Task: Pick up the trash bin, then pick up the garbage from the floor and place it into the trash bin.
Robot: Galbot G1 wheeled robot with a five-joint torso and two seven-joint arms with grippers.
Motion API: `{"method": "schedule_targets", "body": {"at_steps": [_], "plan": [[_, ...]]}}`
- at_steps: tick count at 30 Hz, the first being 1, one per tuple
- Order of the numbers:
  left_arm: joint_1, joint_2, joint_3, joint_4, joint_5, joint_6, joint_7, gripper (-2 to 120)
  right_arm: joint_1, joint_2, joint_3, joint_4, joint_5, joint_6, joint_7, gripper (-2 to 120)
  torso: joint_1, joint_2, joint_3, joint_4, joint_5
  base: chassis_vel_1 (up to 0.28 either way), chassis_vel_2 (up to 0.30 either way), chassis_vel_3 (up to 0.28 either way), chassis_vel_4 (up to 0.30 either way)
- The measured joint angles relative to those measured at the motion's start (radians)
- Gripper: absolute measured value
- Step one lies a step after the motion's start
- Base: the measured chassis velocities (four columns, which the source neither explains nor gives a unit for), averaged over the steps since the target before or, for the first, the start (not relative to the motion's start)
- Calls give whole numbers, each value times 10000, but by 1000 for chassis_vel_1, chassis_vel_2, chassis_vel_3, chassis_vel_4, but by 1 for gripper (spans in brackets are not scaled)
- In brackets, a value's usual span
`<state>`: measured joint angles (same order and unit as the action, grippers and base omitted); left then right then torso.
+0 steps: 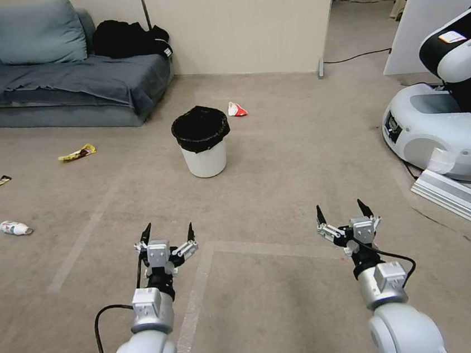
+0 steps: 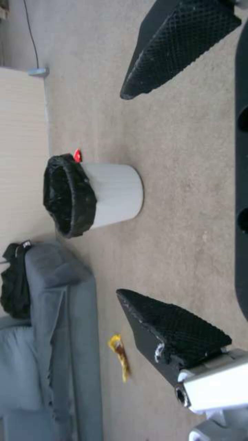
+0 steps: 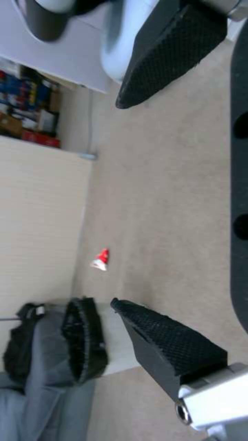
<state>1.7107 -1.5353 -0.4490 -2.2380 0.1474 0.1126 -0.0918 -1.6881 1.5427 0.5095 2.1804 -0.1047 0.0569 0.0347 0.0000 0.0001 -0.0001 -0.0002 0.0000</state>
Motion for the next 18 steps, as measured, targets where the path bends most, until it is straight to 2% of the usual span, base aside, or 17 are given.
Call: {"method": "schedule_targets", "body": {"at_steps": [2,3,6,7,9,18], "plan": [[540,-121,337,-789,498,384,-316,100,-609,199,-190,809,-466,270,171,100,-1,0,0,1,0,0,0,0,0],[540,-121,337,-789,498,384,-316,100,-609,199,-190,809,-466,270,171,100,-1,0,0,1,0,0,0,0,0],[1298,-286,817,-1897,1193,925,-756,100,-1466,471,-456,1953,-1129,658,415,100,0,0,0,2,0,0,0,0,0],[1298,-286,817,-1897,1193,925,-756,100,-1466,471,-456,1953,-1129,658,415,100,0,0,0,2,0,0,0,0,0],[1854,-366,1185,-2603,1662,1348,-1098,100,-2019,639,-654,2674,-1163,1048,459,100,-1,1,-1,2,0,0,0,0,0],[2048,-323,1328,-2730,1799,1539,-1237,100,-2145,653,-750,2790,-1025,1133,395,100,-1,0,-1,2,0,0,0,0,0]]}}
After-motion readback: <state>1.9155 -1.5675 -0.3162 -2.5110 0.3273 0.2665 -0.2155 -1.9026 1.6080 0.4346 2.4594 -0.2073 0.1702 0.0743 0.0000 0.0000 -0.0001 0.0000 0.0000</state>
